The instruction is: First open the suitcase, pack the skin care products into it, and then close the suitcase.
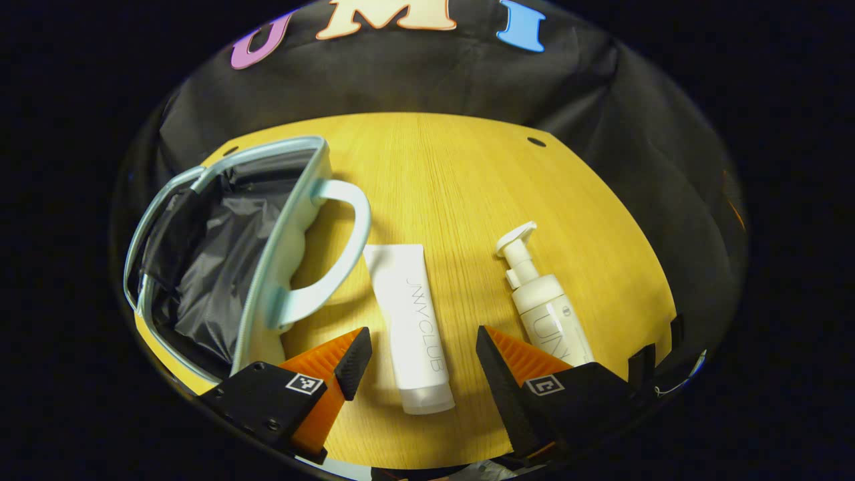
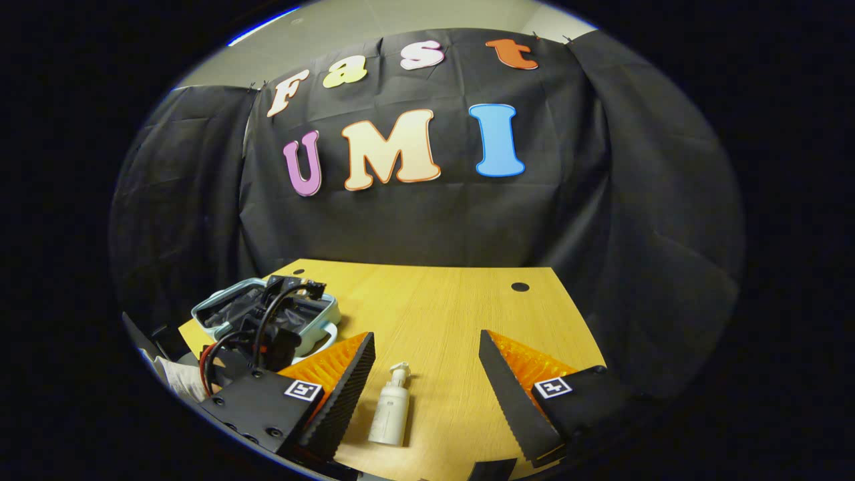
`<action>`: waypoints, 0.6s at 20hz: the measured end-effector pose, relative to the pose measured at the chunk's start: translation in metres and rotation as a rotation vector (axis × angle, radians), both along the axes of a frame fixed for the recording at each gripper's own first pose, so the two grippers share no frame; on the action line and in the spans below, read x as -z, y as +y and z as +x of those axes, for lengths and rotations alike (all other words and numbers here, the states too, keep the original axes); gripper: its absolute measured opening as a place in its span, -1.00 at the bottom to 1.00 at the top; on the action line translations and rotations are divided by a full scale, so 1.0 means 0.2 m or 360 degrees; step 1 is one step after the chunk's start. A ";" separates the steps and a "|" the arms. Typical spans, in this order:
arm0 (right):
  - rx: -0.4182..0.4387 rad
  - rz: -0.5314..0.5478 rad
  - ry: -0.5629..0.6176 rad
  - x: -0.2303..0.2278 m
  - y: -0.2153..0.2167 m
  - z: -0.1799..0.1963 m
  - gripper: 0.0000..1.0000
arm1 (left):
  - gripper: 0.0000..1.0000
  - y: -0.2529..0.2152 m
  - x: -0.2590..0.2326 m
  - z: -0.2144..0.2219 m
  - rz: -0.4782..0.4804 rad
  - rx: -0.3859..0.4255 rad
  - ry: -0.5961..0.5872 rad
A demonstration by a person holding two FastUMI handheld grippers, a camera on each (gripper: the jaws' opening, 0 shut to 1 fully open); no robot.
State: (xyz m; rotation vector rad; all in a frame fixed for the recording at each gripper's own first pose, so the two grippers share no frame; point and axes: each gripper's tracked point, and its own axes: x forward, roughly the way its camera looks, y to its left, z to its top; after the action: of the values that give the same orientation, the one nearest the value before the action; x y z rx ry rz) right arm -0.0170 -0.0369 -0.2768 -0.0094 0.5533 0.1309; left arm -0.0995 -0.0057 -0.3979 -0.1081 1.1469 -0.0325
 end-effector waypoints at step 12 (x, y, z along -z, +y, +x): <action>-0.0067 -0.0014 0.0646 0.62 0.15 -0.17 0.99 | -0.77 0.09 0.01 0.09 -0.0167 -0.0074 -0.0118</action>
State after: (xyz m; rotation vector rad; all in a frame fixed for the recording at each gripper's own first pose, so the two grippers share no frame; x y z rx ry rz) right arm -0.0515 -0.0079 -0.4007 -0.0031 0.9591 0.1727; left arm -0.0808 0.0124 -0.4005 -0.2253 1.0684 -0.0548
